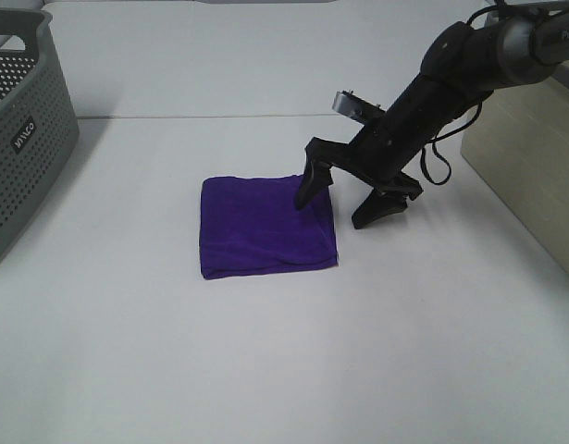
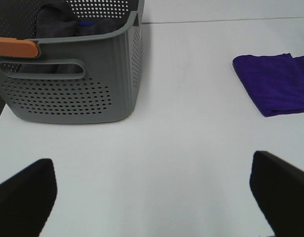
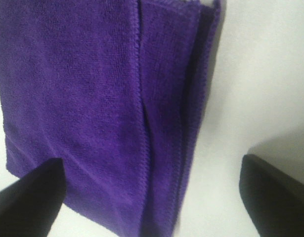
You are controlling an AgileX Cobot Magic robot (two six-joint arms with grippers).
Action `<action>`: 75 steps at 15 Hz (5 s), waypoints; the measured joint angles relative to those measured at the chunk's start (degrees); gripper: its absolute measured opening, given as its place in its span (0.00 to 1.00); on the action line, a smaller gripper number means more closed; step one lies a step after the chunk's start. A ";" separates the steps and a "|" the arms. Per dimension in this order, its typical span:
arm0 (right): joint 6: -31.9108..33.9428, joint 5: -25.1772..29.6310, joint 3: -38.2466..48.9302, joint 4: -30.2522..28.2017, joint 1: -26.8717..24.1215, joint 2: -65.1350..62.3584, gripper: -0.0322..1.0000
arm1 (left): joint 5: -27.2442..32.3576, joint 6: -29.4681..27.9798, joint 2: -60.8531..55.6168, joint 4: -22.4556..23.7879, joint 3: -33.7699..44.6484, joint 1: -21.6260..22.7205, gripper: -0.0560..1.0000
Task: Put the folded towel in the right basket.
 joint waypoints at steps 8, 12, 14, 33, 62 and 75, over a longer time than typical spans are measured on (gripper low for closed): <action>0.00 -5.04 -2.41 5.67 12.78 4.53 0.39 | 0.00 -0.17 0.00 0.57 0.00 0.00 0.99; 0.06 -7.62 -2.41 5.44 14.73 4.81 0.08 | 0.00 -0.86 0.00 0.97 0.00 0.00 0.99; 0.06 -7.05 -2.58 5.56 14.73 4.98 0.08 | 0.00 -1.15 0.00 1.03 0.00 0.00 0.99; 9.68 18.85 -30.71 -20.05 -9.45 -26.13 0.08 | 0.00 -1.26 0.00 1.26 0.00 0.00 0.99; 16.62 18.56 -31.28 -32.09 -13.87 -18.96 0.98 | 0.00 -1.26 0.00 1.38 0.00 0.00 0.99; 18.16 19.08 -31.28 -31.86 -13.35 -20.11 0.98 | 0.00 -1.26 0.00 1.43 0.00 0.00 0.99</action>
